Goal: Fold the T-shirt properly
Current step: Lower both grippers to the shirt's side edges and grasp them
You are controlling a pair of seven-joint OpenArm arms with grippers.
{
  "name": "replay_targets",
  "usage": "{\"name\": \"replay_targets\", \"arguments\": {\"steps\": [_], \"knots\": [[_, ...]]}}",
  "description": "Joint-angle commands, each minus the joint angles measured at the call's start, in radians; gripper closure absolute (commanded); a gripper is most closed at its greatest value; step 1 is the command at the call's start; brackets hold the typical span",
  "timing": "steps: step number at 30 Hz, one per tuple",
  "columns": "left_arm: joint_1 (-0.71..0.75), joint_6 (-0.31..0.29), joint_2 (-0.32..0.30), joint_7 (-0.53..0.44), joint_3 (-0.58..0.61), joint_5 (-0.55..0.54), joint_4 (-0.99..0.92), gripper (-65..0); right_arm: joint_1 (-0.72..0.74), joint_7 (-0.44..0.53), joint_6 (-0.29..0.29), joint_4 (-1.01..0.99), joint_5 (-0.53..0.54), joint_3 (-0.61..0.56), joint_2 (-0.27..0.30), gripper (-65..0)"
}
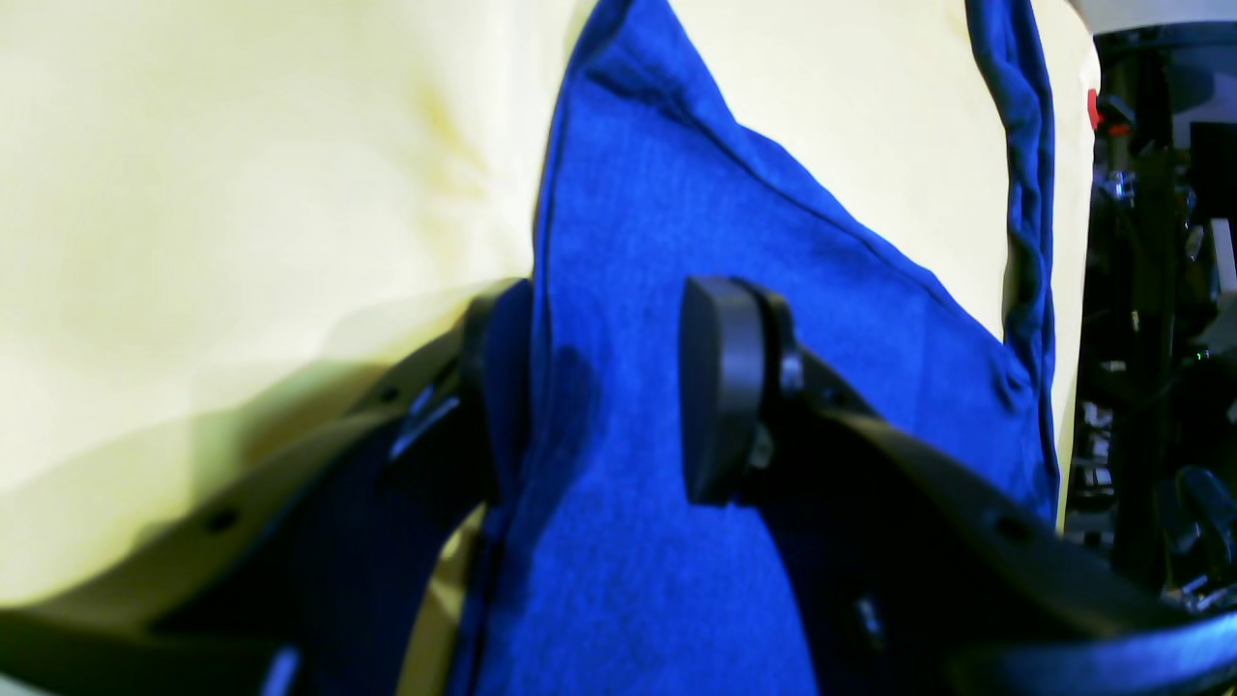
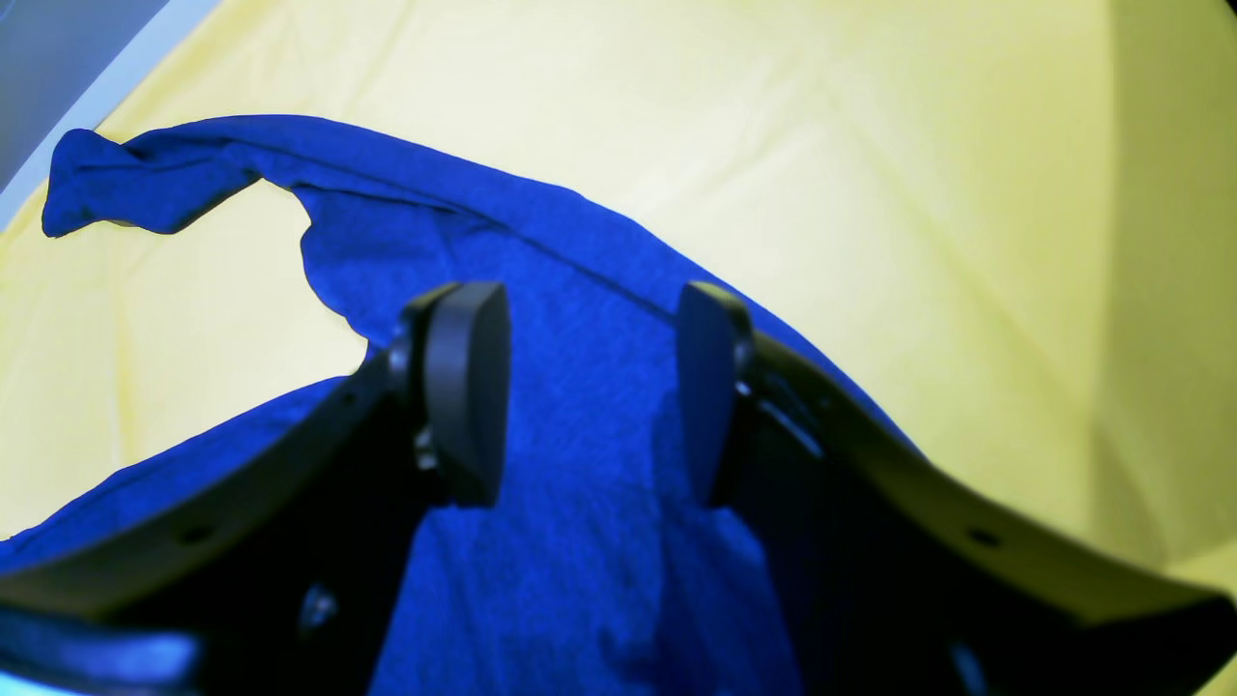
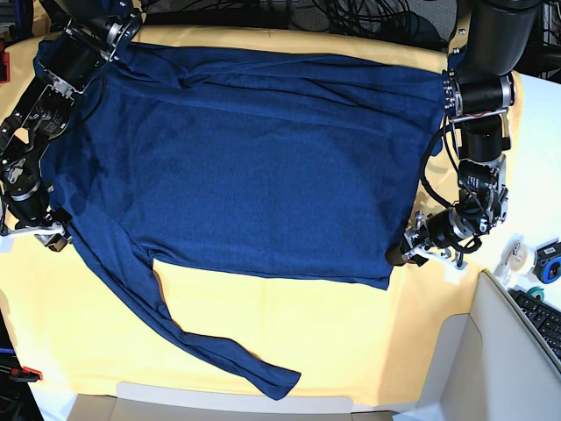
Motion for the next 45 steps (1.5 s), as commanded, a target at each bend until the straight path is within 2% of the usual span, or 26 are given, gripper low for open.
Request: {"name": "replay_targets", "arguments": {"steps": [1, 9, 15, 25, 29, 35, 40, 43, 45], "knots": [[-0.035, -0.010, 0.003, -0.014, -0.001, -0.012, 0.015, -24.4, 0.020, 0.021, 0.007, 0.023, 0.008, 0.003, 0.020, -26.5], [-0.035, -0.010, 0.042, -0.022, -0.001, -0.012, 0.015, -24.4, 0.017, 0.021, 0.007, 0.023, 0.010, 0.003, 0.020, -26.5], [-0.035, -0.010, 0.044, -0.063, -0.001, -0.012, 0.015, -24.4, 0.006, 0.021, 0.007, 0.023, 0.007, 0.003, 0.020, -26.5], [-0.035, -0.008, 0.046, -0.140, 0.143, -0.012, 0.015, -24.2, -0.008, 0.021, 0.007, 0.023, 0.011, 0.005, 0.019, -26.5], [-0.035, -0.008, 0.059, -0.142, 0.152, -0.012, 0.015, -19.7, -0.009, 0.021, 0.007, 0.023, 0.011, 0.005, 0.017, -26.5], [-0.037, -0.007, 0.061, -0.142, 0.152, -0.012, 0.015, 0.0, -0.009, 0.021, 0.007, 0.021, 0.011, 0.005, 0.016, -26.6], [-0.037, -0.007, 0.061, -0.139, 0.152, -0.012, 0.015, 0.0, 0.008, 0.021, 0.007, 0.007, 0.005, 0.005, 0.027, -26.7], [-0.037, -0.007, 0.061, -0.140, 0.152, -0.012, 0.015, 0.0, 0.060, 0.021, 0.012, -0.059, 0.008, -0.001, 0.080, -26.8], [-0.037, -0.007, 0.061, -0.140, 0.152, -0.012, 0.015, 0.0, 0.114, 0.021, 0.075, -0.160, 0.007, -0.003, 0.116, -26.8]]}}
